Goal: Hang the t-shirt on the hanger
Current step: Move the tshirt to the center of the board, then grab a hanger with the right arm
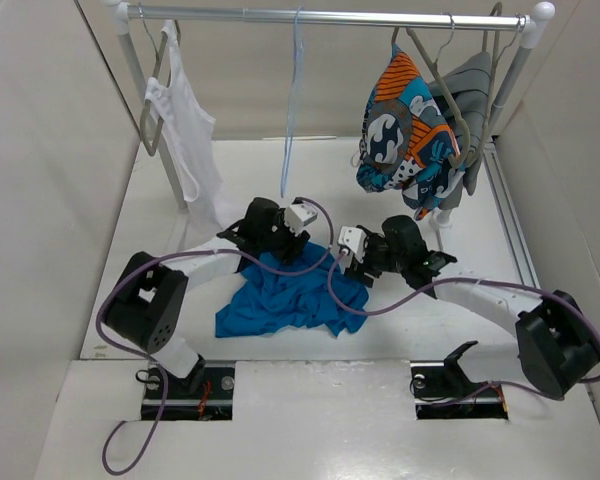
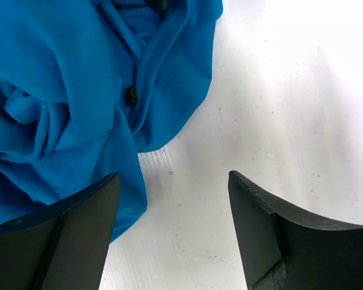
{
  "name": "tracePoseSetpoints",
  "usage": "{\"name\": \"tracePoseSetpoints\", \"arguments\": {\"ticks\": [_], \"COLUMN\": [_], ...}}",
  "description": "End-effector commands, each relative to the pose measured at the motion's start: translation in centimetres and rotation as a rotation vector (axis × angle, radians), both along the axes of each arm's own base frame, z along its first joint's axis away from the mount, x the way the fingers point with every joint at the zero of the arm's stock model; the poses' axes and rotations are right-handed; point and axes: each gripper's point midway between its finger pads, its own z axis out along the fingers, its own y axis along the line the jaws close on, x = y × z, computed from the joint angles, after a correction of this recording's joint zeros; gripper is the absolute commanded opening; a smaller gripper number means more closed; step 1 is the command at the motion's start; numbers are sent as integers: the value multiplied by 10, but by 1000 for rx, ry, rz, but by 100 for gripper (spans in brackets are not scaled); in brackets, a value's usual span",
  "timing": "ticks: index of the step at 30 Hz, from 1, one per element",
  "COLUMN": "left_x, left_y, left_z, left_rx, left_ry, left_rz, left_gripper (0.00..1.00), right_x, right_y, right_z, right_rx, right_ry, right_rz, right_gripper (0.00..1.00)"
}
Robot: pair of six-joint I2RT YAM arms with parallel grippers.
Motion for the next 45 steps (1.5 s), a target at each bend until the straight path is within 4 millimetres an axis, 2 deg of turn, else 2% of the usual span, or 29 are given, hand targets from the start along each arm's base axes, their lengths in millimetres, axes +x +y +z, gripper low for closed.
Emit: {"name": "tracePoseSetpoints", "arguments": {"ticks": [1, 2, 4, 5, 6, 7, 8, 10, 11, 12, 14, 15, 18, 19, 21, 22, 23, 25, 28, 30, 31, 32, 33, 34, 36, 39, 42, 44, 45], "left_x": [28, 28, 28, 23, 22, 21, 21, 24, 19, 15, 2, -6, -23, -28, -39, -41, -44, -51, -58, -60, -57, -58, -57, -63, -67, -79, -88, -93, -93], "left_y": [-2, -2, -2, -1, 1, 3, 5, 7, 8, 8, 11, 14, 21, 24, 28, 30, 29, 28, 25, 25, 24, 25, 25, 25, 26, 26, 28, 32, 32], "left_z": [10, 5, 4, 0, -2, -3, 0, 12, 15, 31, 38, 56, 67, 79, 74, 77, 76, 69, 67, 63, 66, 66, 73, 67, 71, 63, 62, 58, 61], "left_rx": [30, 63, 94, 123, 139, 149, 155, 143, 141, 125, 118, 94, 87, 70, 73, 64, 63, 69, 49, 43, 34, 30, 14, 19, 10, 36, 35, 33, 27], "left_ry": [-42, -39, -45, -39, -38, -36, -41, -73, -77, -106, -124, -153, -182, -211, -204, -208, -206, -182, -167, -170, -179, -185, -207, -199, -226, -248, -265, -264, -271], "left_rz": [75, 79, 43, 15, 15, 9, 18, 12, -6, -23, -71, -77, -91, -88, -98, -81, -79, -88, -74, -64, -49, -48, -47, -56, -53, -68, -73, -67, -66], "left_gripper": [49, 48, 43, 39, 32, 24, 3, 0, 0, 0, 0, 0, 0, 0, 0, 0, 0, 0, 0, 0, 0, 0, 0, 0, 0, 0, 0, 0, 0], "right_x": [4, 2, 3, 3, 5, 1, 3, 2, 2, 6, 2, 5, 5, 9, 12, 9, 12, 12, 6, 13, 14, 23, 23, 22, 26, 34, 39, 39, 46], "right_y": [4, 2, 3, 0, -1, -3, -5, -8, -10, -10, -15, -10, -20, -21, -31, -33, -31, -16, 18, 44, 53, 74, 81, 93, 115, 134, 137, 143, 139], "right_z": [22, 19, 31, 29, 37, 36, 46, 56, 64, 79, 96, 133, 180, 223, 264, 306, 326, 383, 434, 449, 464, 455, 466, 469, 474, 472, 473, 461, 456], "right_rx": [51, 42, 51, 36, 39, 31, 37, 30, 24, 24, 4, 31, 21, 78, 124, 203, 240, 378, 533, 621, 687, 703, 759, 784, 832, 883, 955, 957, 967], "right_ry": [-32, -18, -32, -32, -50, -39, -60, -62, -78, -103, -101, -166, -211, -263, -312, -363, -391, -464, -522, -499, -515, -473, -446, -426, -388, -363, -302, -265, -262], "right_rz": [5, 5, 5, 1, -9, -9, -19, -29, -31, -33, -48, -43, -89, -129, -204, -230, -235, -202, -125, -104, -95, -69, -58, -35, -25, -75, -166, -221, -297], "right_gripper": [77, 77, 77, 77, 77, 77, 75, 74, 72, 72, 71, 71, 70, 70, 68, 67, 67, 65, 63, 65, 65, 65, 65, 65, 65, 64, 64, 64, 64]}}
